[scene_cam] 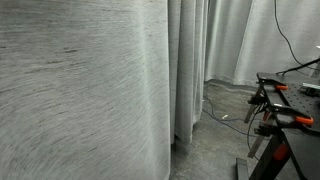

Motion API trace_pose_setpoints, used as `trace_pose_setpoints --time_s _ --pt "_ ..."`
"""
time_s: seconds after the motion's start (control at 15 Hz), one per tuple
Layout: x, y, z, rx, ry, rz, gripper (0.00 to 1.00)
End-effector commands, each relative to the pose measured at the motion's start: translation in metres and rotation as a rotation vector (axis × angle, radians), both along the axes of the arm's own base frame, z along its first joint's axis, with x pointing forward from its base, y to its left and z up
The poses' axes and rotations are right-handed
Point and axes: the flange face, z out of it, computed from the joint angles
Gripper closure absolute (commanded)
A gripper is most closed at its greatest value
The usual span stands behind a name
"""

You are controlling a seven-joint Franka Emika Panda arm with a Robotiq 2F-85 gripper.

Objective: Slide the curtain to the left

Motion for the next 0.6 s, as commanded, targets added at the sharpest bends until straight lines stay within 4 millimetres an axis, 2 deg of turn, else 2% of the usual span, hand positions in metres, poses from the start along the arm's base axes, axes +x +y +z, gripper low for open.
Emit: trace_pose_setpoints --time_s 0.0,0.53 --pt "-0.0066 0.0265 -0.0488 0.046 0.036 -0.097 0.99" --pt "-0.0055 0.0315 -0.0533 0.097 -0.027 -0.145 0.99"
